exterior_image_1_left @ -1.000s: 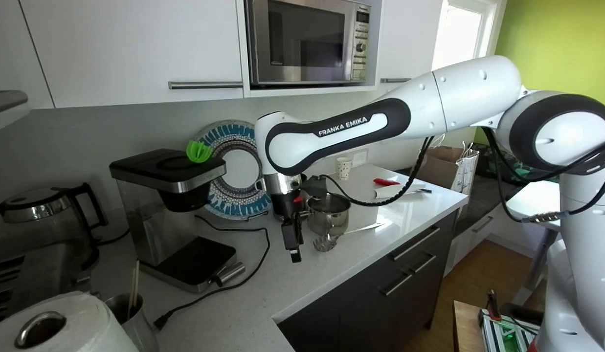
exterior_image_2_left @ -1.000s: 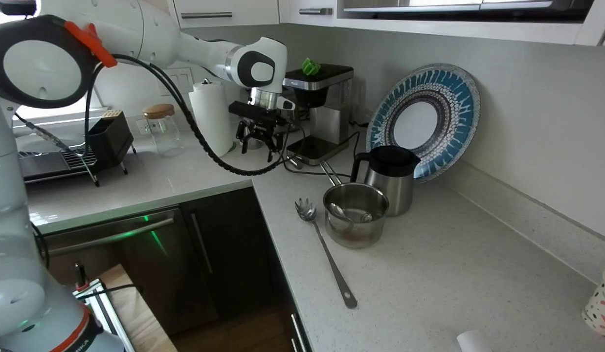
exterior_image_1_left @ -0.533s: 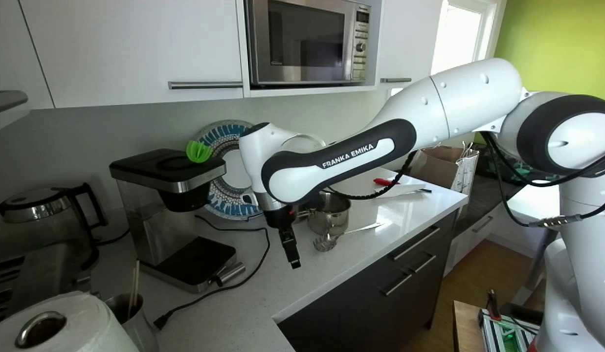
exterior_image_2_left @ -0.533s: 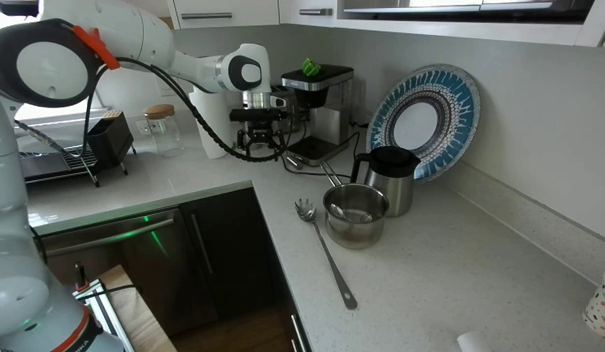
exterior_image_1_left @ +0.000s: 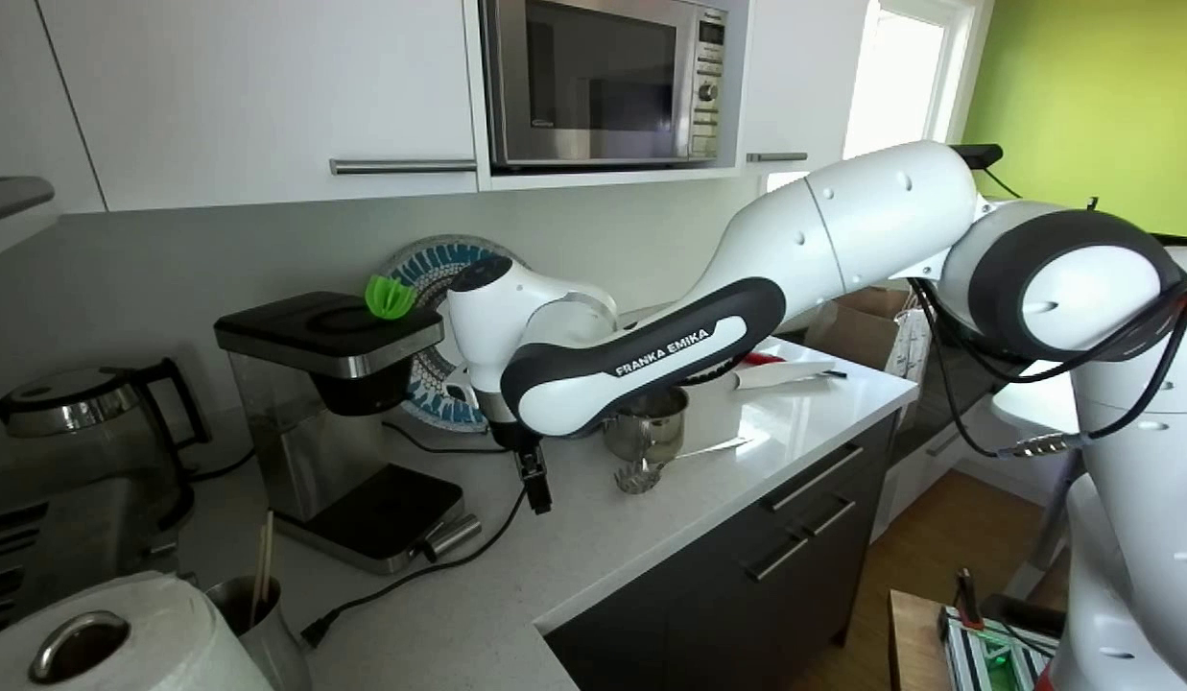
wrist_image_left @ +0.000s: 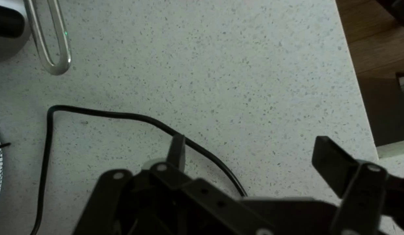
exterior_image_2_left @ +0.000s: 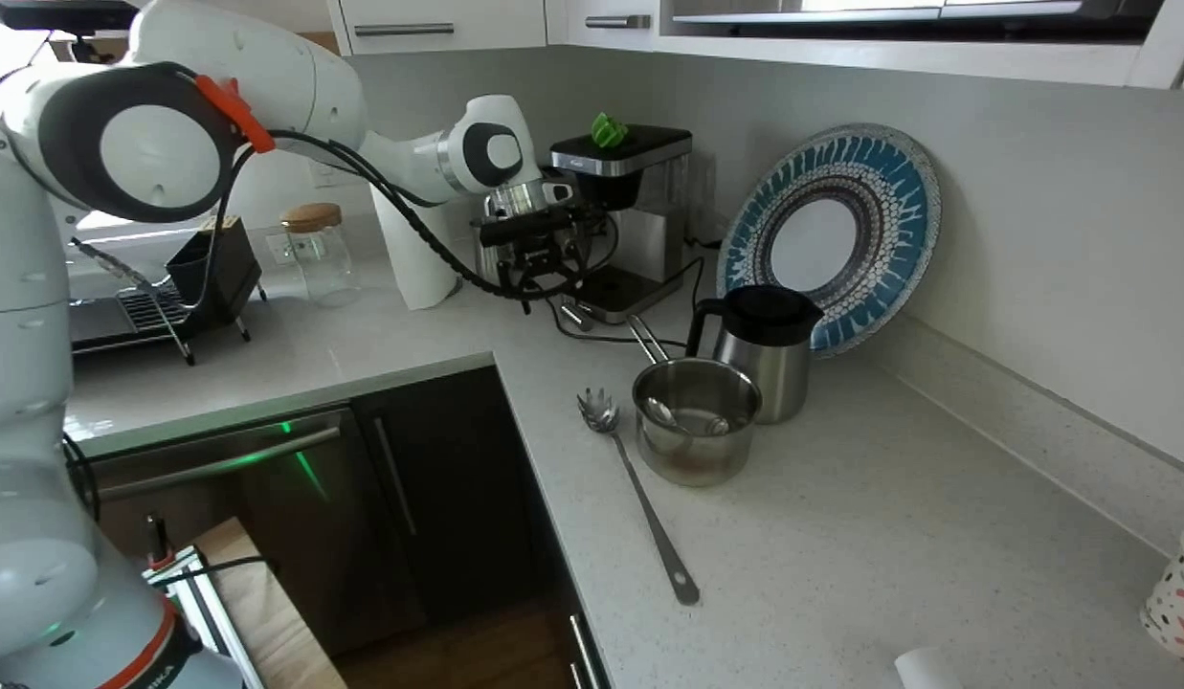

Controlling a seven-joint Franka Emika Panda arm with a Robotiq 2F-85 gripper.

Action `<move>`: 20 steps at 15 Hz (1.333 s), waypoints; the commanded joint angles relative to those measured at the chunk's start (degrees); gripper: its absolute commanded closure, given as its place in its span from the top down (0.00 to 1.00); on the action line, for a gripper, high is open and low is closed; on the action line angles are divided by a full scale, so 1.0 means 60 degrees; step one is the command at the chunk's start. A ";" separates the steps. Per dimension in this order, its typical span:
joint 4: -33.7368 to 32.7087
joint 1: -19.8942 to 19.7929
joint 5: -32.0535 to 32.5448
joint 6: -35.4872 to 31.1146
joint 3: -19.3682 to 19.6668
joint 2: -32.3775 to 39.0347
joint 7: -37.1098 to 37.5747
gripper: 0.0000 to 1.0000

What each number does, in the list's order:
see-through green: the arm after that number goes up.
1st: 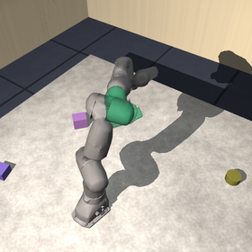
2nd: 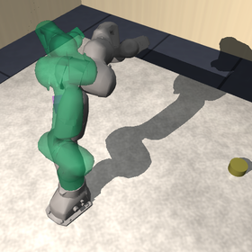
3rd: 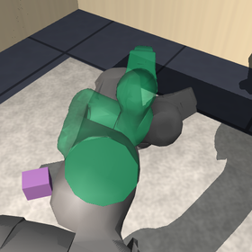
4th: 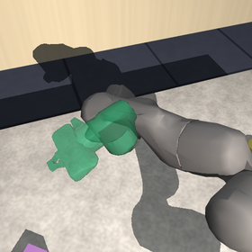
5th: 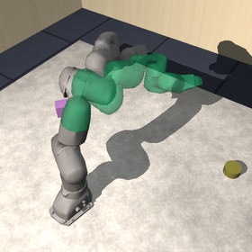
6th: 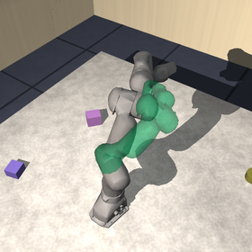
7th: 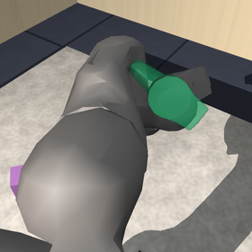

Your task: Put the silver cylinder in the pot

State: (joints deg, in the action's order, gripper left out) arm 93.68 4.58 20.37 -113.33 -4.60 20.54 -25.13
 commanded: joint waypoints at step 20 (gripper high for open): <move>-0.0706 -0.0696 -0.1524 -0.3696 -0.0442 0.1914 -0.2528 0.83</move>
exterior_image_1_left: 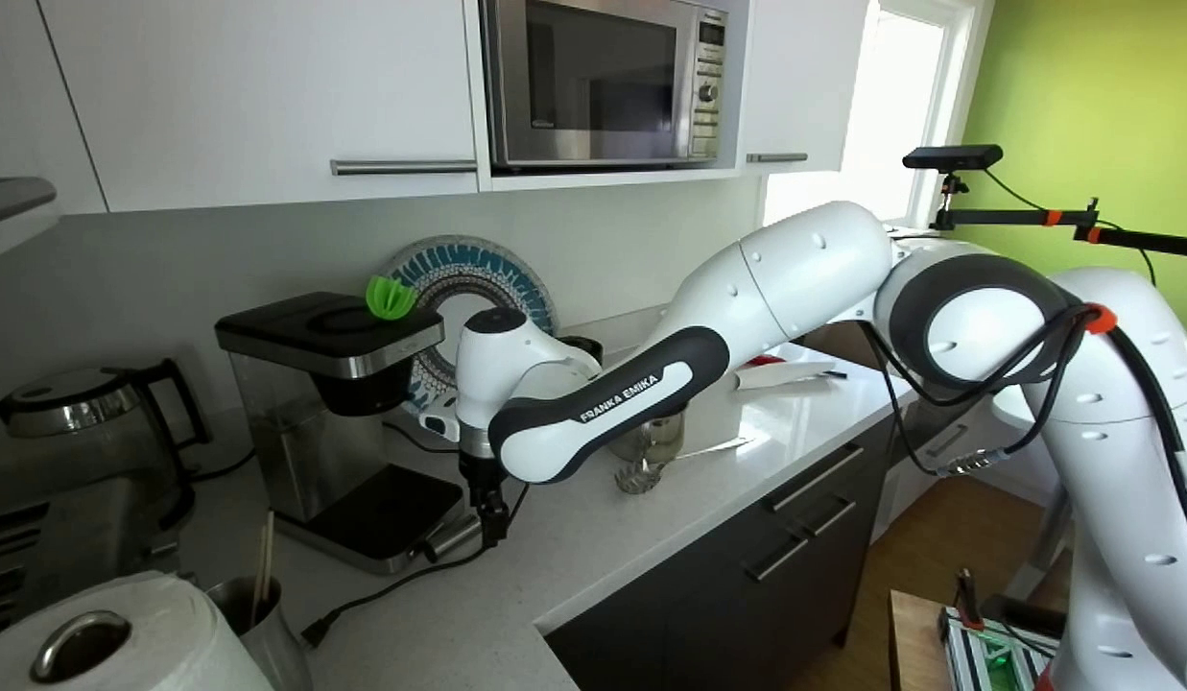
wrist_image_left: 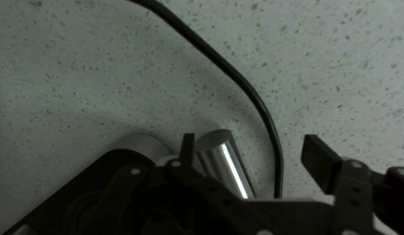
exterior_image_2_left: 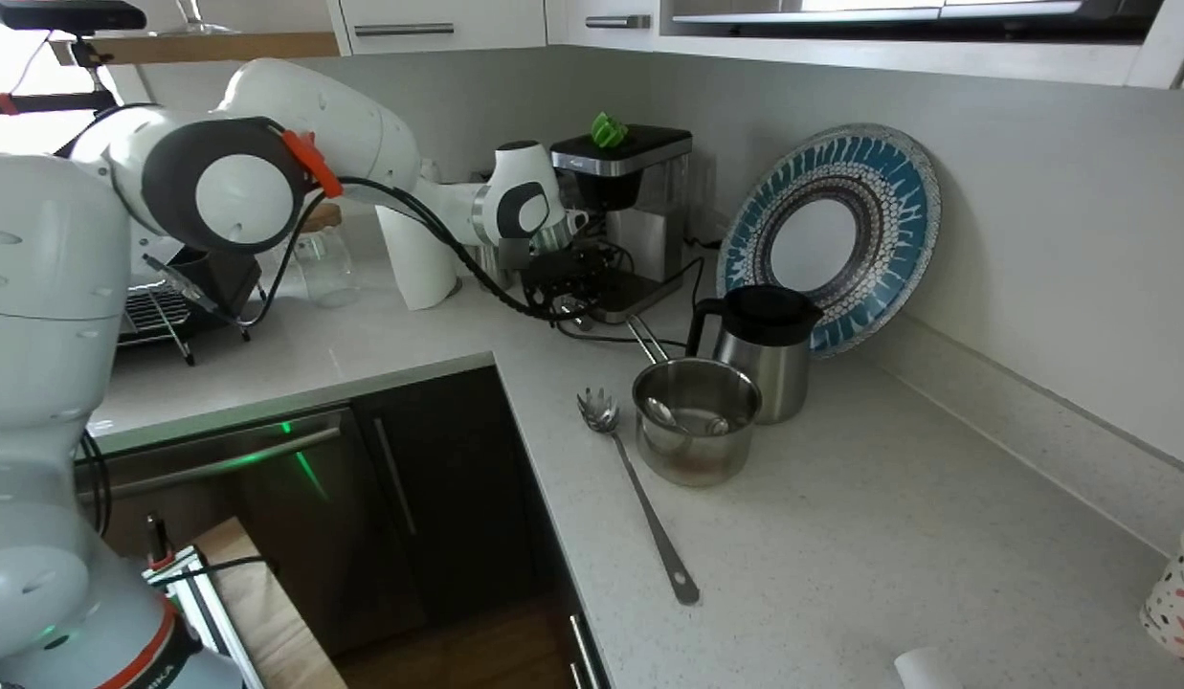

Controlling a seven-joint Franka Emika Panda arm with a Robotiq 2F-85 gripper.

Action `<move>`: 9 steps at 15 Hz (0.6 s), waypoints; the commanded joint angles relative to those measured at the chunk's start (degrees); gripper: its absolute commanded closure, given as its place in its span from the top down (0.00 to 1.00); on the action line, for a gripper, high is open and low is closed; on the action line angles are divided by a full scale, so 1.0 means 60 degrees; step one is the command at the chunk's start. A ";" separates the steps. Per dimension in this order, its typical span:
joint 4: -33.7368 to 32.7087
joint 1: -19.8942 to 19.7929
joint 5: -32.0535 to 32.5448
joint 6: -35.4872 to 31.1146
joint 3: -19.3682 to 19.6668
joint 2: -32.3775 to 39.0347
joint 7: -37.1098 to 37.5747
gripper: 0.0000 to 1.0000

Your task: Put the silver cylinder in the pot

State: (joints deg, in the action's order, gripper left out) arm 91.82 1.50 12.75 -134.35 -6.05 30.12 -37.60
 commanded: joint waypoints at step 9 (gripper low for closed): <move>-0.1472 -0.0395 -0.0953 0.0101 -0.0498 0.1121 -0.1430 0.63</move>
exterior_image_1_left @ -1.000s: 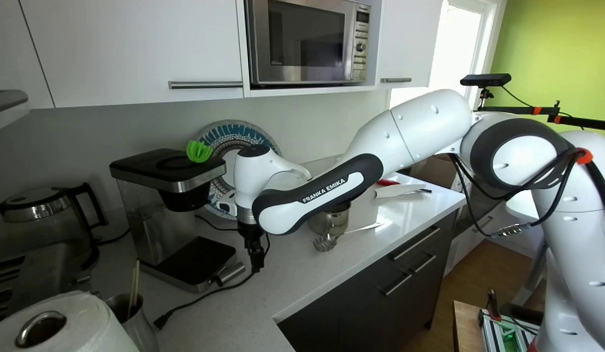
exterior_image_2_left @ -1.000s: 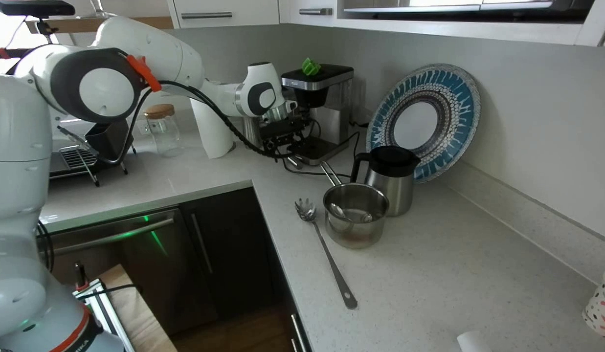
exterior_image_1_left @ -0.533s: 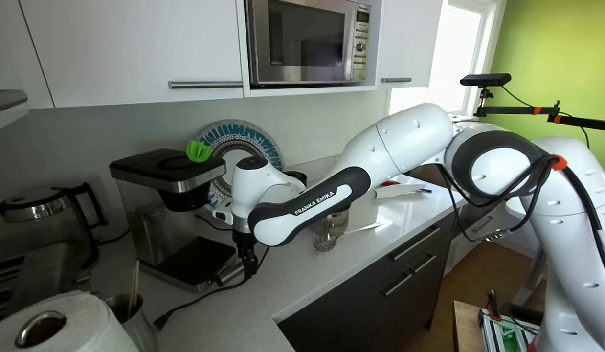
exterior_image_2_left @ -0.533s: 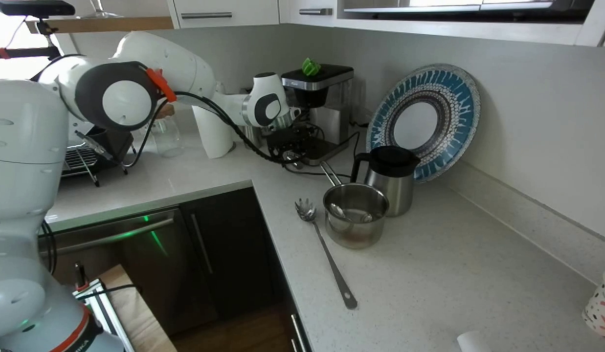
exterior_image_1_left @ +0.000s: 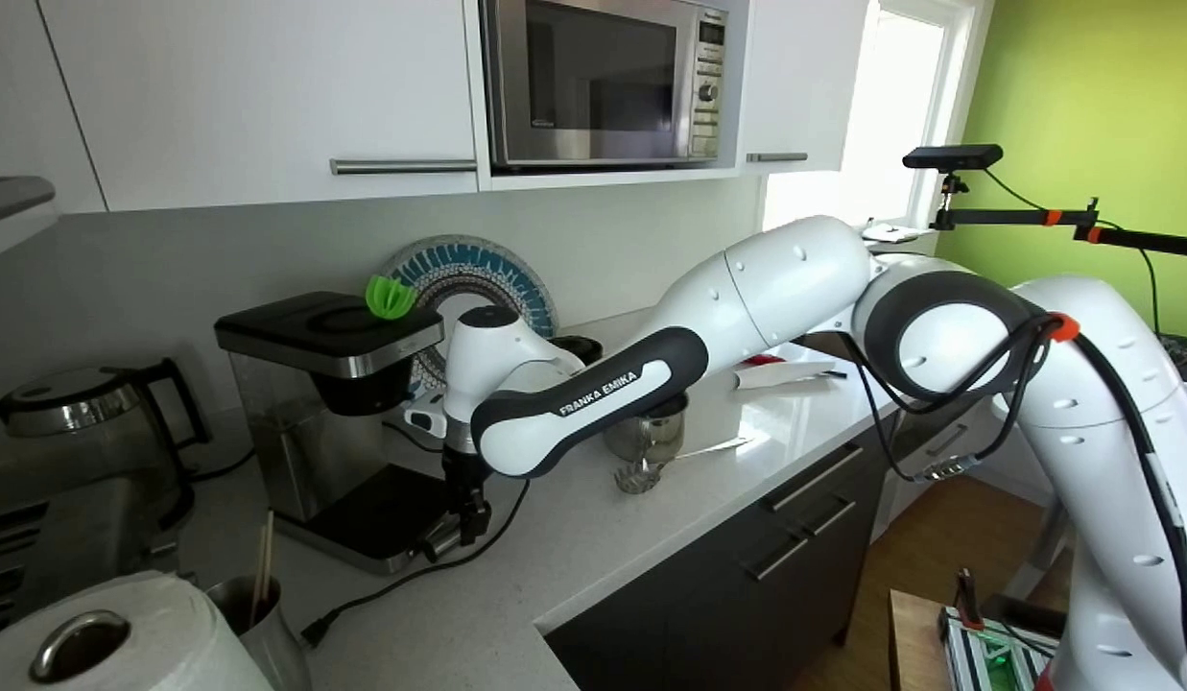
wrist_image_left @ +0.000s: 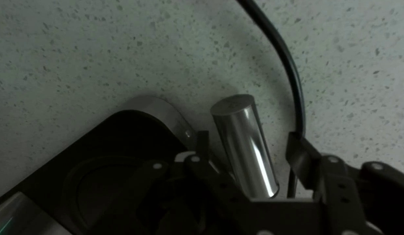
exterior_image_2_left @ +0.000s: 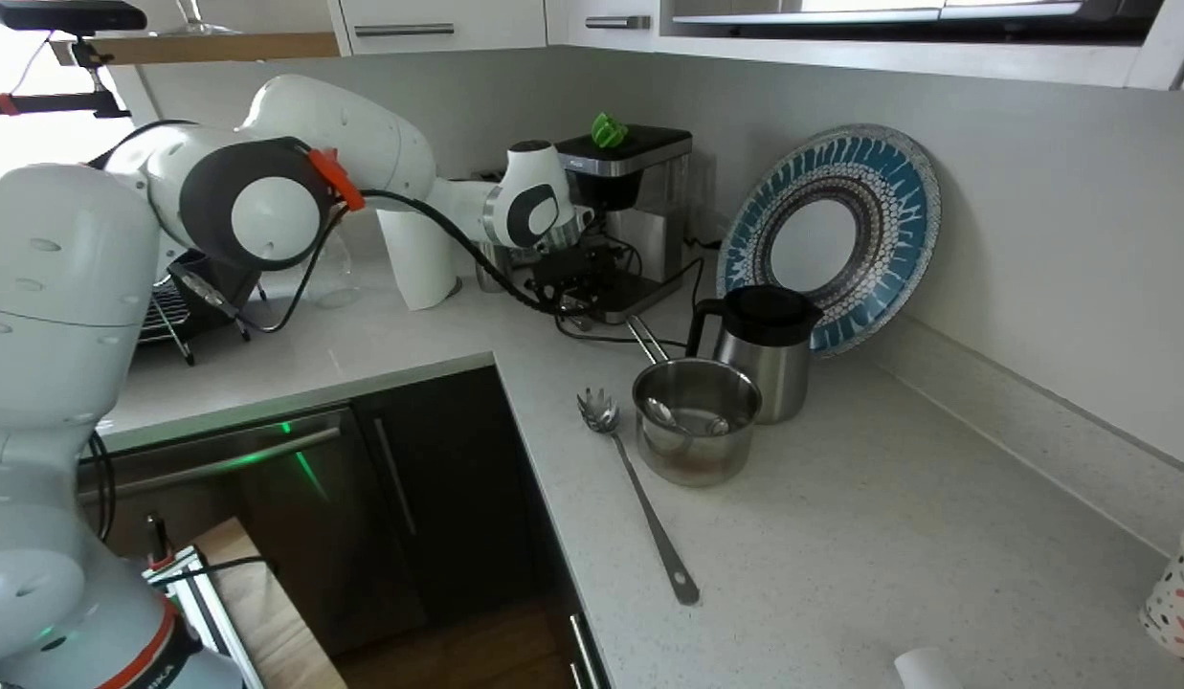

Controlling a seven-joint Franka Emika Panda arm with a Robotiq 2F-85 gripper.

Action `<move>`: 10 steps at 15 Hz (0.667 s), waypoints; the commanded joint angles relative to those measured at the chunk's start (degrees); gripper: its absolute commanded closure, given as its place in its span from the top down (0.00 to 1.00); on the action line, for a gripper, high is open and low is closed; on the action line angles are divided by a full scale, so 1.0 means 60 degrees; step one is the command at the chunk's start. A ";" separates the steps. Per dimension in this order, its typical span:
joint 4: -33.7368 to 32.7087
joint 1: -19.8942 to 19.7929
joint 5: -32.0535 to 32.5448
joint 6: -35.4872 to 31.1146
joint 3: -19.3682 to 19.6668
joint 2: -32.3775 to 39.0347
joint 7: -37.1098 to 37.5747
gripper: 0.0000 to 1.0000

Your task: Put the silver cylinder in the pot

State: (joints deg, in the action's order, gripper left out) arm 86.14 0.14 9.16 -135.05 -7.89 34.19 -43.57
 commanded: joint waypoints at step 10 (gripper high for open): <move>0.0583 0.0453 0.0170 0.1683 0.0064 -0.0637 0.0182 0.12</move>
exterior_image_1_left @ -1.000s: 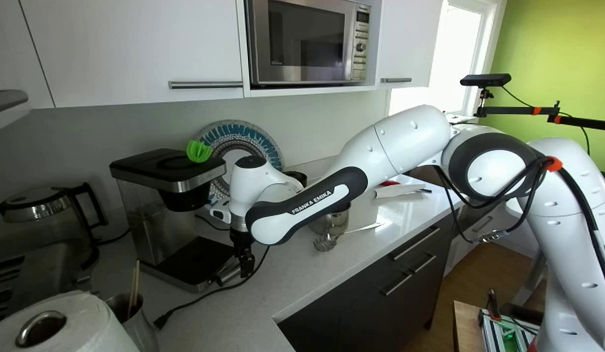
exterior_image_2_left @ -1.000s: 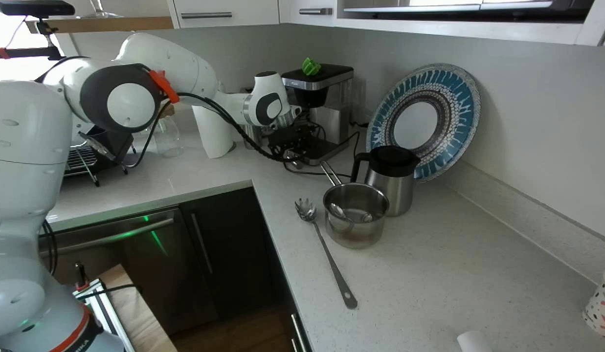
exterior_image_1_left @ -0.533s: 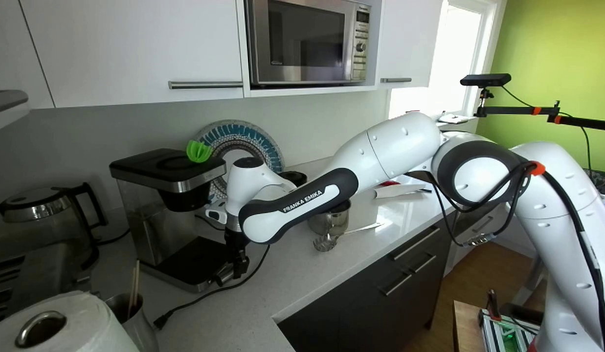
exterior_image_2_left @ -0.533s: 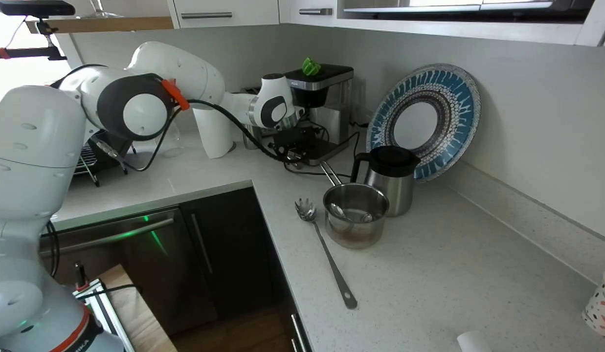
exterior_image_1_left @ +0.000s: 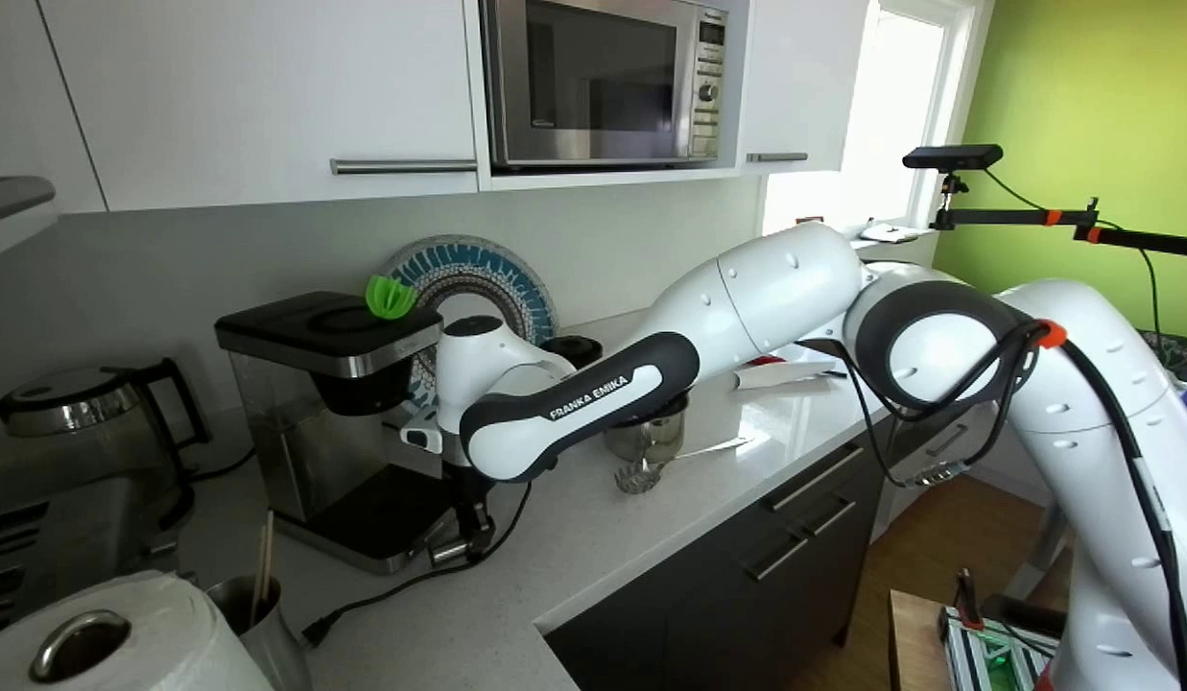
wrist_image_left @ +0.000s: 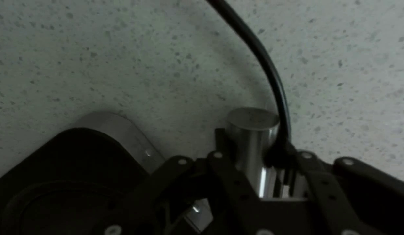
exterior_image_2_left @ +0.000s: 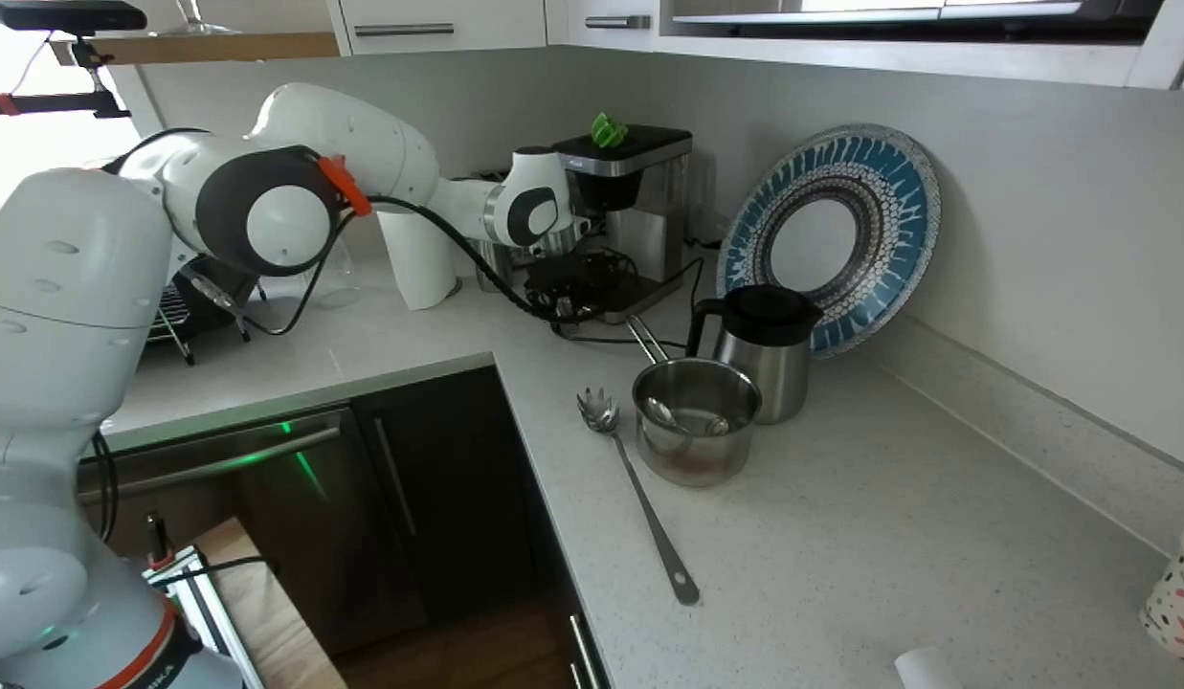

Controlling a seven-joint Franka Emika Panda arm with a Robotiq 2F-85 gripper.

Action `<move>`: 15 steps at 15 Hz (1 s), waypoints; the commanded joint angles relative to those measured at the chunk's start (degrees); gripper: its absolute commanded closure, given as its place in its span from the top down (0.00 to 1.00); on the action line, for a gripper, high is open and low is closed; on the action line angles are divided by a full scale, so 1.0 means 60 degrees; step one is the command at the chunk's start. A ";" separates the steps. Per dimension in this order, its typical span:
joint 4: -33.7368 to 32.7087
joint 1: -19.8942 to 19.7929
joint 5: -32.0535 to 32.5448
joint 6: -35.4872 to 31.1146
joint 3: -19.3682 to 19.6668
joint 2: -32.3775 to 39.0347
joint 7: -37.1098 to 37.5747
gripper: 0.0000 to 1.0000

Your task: Put the silver cylinder in the pot

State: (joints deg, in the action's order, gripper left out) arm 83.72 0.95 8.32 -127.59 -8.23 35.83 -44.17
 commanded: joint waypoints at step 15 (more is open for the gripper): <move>0.5333 0.0539 0.2452 0.0154 0.1018 -0.5644 0.5202 0.37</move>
State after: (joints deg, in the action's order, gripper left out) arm 115.86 4.73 23.07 -126.82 -1.53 1.93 -12.92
